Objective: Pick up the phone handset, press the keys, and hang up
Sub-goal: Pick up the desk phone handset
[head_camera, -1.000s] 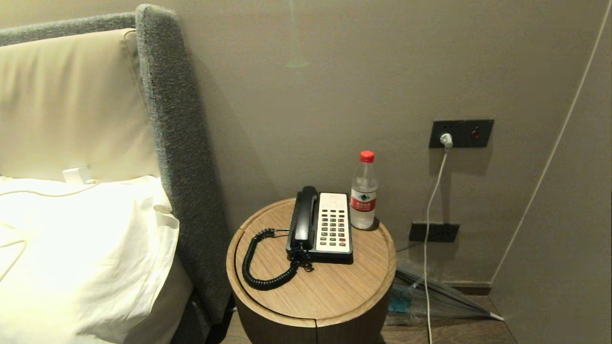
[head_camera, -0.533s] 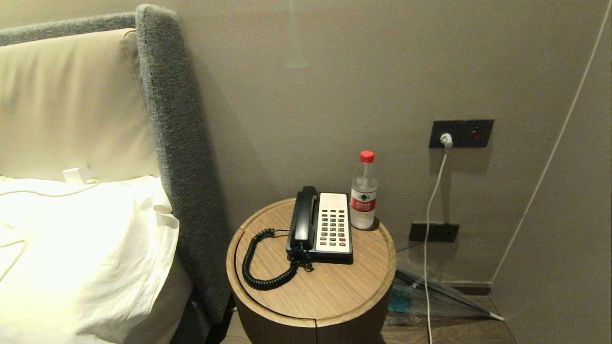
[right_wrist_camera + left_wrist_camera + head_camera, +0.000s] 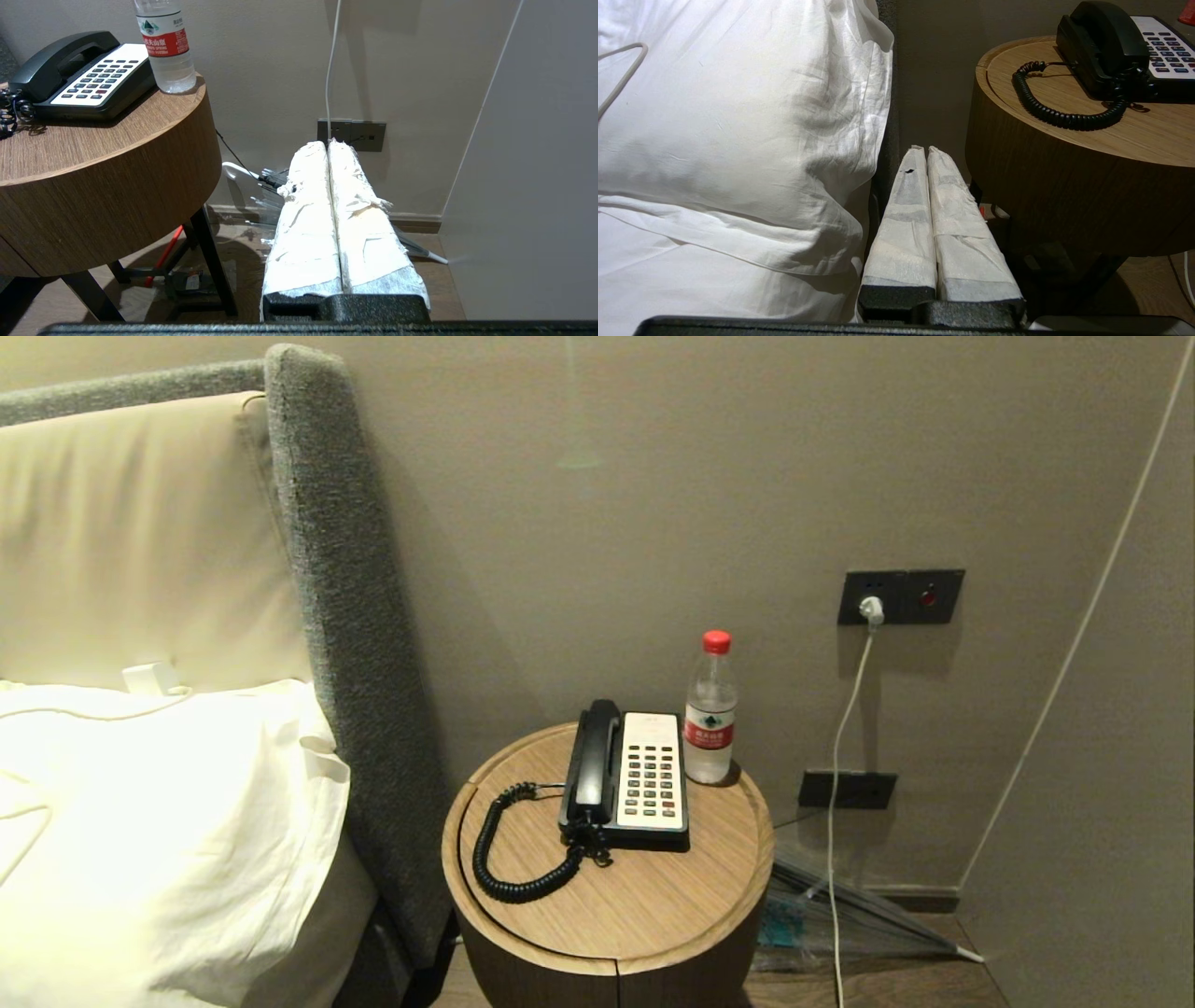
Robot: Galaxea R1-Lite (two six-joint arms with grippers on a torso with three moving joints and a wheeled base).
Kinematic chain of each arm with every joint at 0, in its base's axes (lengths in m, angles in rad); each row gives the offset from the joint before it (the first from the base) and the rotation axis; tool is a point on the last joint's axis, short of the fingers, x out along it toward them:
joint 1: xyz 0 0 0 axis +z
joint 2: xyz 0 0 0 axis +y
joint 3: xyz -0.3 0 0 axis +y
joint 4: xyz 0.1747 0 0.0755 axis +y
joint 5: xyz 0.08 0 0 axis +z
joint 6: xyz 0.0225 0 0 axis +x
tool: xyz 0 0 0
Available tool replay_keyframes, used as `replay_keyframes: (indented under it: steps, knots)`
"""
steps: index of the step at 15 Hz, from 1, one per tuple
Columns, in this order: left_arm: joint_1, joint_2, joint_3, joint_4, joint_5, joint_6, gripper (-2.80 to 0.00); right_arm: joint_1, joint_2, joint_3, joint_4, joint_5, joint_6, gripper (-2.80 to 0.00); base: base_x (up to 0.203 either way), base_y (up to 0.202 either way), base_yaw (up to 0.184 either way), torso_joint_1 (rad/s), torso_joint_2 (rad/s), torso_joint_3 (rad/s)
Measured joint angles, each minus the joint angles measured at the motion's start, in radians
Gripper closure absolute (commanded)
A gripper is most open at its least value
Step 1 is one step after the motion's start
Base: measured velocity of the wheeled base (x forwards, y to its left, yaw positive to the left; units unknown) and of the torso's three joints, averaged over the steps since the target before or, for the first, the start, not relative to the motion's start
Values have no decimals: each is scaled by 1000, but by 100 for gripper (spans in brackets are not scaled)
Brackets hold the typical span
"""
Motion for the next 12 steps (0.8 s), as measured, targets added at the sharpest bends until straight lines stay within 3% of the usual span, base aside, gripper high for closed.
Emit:
replay_keyframes:
  steps: [12]
  knots:
    - [-1,0,0,0,1,1,0,0,0,0,0,0,0,0,0,0,0,0,0,0]
